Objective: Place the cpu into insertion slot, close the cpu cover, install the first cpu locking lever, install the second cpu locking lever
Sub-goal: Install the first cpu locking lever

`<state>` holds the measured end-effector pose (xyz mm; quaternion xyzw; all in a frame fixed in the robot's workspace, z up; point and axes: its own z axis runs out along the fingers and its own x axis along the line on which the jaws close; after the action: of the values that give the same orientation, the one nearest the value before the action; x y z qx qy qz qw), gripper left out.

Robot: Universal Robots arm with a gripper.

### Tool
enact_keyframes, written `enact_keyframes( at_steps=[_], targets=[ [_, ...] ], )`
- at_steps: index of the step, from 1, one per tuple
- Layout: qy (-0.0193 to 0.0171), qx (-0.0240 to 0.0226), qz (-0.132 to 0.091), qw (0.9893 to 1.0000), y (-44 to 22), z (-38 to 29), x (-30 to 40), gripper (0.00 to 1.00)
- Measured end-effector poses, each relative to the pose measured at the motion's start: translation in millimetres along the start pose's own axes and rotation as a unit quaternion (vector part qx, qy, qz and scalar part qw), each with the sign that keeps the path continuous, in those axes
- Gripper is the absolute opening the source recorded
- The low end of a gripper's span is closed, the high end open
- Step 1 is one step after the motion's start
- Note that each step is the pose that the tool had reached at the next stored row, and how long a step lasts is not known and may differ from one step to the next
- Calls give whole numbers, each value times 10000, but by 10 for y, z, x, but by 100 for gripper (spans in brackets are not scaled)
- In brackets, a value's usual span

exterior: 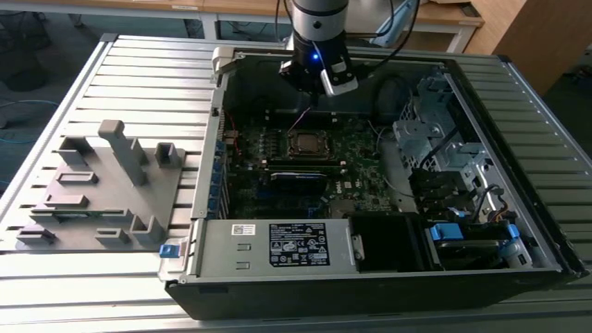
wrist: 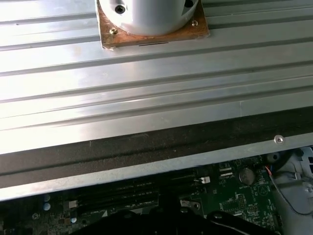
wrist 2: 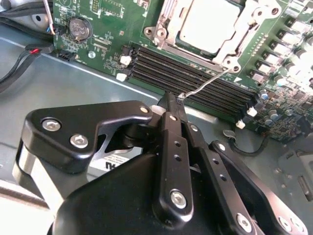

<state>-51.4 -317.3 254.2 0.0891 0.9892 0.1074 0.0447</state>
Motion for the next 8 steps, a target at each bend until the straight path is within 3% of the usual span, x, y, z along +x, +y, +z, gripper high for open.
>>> enact_keyframes(
  at_steps=[8],
  targets=[
    [-12,-2,-2,10000,5,-23,1,10]
  ],
)
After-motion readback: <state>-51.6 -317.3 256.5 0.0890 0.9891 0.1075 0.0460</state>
